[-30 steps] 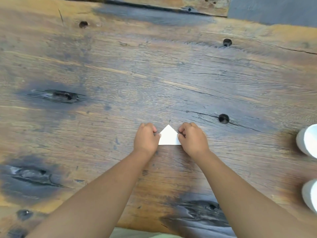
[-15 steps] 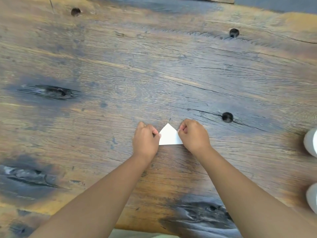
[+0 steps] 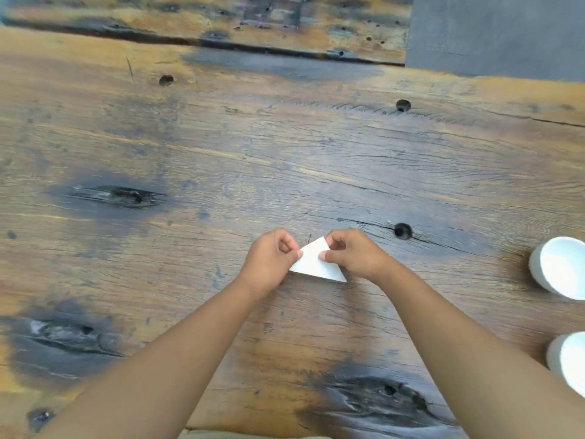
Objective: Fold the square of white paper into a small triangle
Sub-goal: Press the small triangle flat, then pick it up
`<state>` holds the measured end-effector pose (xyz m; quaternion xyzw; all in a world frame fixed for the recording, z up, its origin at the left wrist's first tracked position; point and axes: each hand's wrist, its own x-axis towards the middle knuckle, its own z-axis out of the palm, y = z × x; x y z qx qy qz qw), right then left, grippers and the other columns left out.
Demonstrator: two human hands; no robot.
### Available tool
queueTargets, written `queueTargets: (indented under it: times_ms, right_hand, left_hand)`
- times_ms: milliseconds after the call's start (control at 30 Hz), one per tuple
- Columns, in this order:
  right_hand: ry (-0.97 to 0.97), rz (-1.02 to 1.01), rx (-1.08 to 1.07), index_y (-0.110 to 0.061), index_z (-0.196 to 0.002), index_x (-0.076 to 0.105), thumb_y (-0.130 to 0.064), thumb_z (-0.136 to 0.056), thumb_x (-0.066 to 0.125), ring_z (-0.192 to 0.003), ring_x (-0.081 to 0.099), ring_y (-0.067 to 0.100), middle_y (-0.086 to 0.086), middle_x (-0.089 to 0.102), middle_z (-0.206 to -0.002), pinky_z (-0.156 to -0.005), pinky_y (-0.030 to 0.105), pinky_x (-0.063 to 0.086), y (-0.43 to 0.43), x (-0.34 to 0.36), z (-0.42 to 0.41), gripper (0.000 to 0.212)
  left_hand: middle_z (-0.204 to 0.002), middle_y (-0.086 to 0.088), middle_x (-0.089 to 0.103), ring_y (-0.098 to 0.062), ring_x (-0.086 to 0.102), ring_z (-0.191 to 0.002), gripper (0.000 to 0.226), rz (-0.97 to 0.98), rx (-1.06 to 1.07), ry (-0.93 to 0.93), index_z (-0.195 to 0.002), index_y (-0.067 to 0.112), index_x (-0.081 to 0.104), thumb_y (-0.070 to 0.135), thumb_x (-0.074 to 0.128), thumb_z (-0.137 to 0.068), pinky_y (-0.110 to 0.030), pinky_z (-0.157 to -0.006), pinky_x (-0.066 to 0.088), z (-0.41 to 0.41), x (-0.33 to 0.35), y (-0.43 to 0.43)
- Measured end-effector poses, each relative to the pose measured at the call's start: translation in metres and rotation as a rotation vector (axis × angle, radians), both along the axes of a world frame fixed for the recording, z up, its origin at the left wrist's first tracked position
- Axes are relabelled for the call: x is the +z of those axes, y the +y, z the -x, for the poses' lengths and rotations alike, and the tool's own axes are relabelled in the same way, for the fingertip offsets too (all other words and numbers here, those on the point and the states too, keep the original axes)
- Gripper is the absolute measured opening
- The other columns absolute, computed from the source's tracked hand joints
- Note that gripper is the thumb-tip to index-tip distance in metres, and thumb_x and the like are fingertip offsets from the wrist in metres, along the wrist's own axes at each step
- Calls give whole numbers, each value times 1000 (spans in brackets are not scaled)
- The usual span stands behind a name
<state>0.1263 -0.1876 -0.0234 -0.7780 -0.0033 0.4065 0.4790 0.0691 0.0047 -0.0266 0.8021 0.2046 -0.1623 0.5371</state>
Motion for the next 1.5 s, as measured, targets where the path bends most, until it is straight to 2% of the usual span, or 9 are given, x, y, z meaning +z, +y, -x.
queueTargets:
  times_ms: [133, 267, 433, 533, 733, 867, 1033, 1200, 1500]
  right_hand:
    - [-85, -20, 14, -15, -76, 62, -9, -87, 73, -63, 50, 14, 0, 55, -68, -65, 30, 38, -6, 34, 11, 16]
    - [-189, -24, 37, -9, -84, 66, -10, -86, 74, -69, 50, 20, 8, 57, -74, -67, 35, 37, -9, 77, 18, 8]
    - [-279, -47, 0, -14, -77, 64, -7, -87, 73, -68, 49, 21, 13, 57, -74, -63, 33, 38, -17, 142, 23, 15]
    - [-386, -46, -35, -19, -73, 64, -11, -88, 73, -53, 46, 8, 2, 57, -67, -51, 22, 36, -24, 181, 25, 19]
    - [-586, -79, -110, -18, -74, 64, -9, -88, 72, -73, 49, 19, 4, 60, -74, -71, 33, 35, -29, 258, 26, 19]
    - [-696, -98, -182, -18, -71, 64, -15, -88, 74, -55, 43, 7, -7, 56, -61, -56, 26, 31, -35, 318, 27, 20]
    - [-775, -96, -118, -6, -83, 64, -11, -91, 69, -59, 38, 17, 5, 50, -66, -53, 27, 32, -34, 390, 25, 11]
    - [-845, -114, -92, -7, -84, 66, -11, -91, 69, -67, 42, 23, 14, 55, -75, -53, 29, 32, -29, 447, 18, 9]
    - [-1024, -109, -180, -15, -79, 66, -18, -92, 70, -42, 42, -4, -18, 53, -46, -56, 22, 32, -20, 494, 15, 14]
  left_hand:
    - [-67, 7, 59, -1, 52, -57, 17, 66, -48, -46, -97, 22, 68, 11, 74, -85, -23, -65, 42, 7, 29, 0]
    - [-64, 6, 62, 2, 50, -53, 16, 47, -169, -133, -73, 20, 70, 12, 76, -85, -15, -56, 39, 7, 69, -2]
    - [-58, 10, 60, 5, 47, -48, 19, 15, -180, -257, -70, 22, 69, 13, 75, -85, -12, -50, 35, 0, 127, -1]
    - [-57, 12, 59, 1, 48, -51, 20, -18, -224, -318, -69, 23, 68, 14, 76, -85, -17, -53, 36, -3, 161, 1]
    - [-70, -1, 63, -15, 54, -64, 16, -78, -381, -400, -77, 19, 65, 10, 76, -83, -29, -64, 42, -16, 252, -1]
    - [-67, 3, 65, -11, 54, -61, 13, -46, -378, -514, -76, 16, 67, 13, 75, -86, -26, -58, 44, -22, 316, -2]
    - [-64, -1, 59, -11, 42, -52, 12, -10, -410, -591, -77, 12, 66, 13, 74, -87, -24, -50, 32, -29, 387, 0]
    - [-72, -4, 66, -17, 56, -68, 10, -20, -440, -639, -80, 11, 67, 13, 74, -87, -28, -63, 45, -36, 445, 7]
    - [-71, 3, 72, -12, 59, -64, 12, -83, -337, -731, -83, 15, 73, 26, 77, -85, -23, -58, 49, -42, 495, 12]
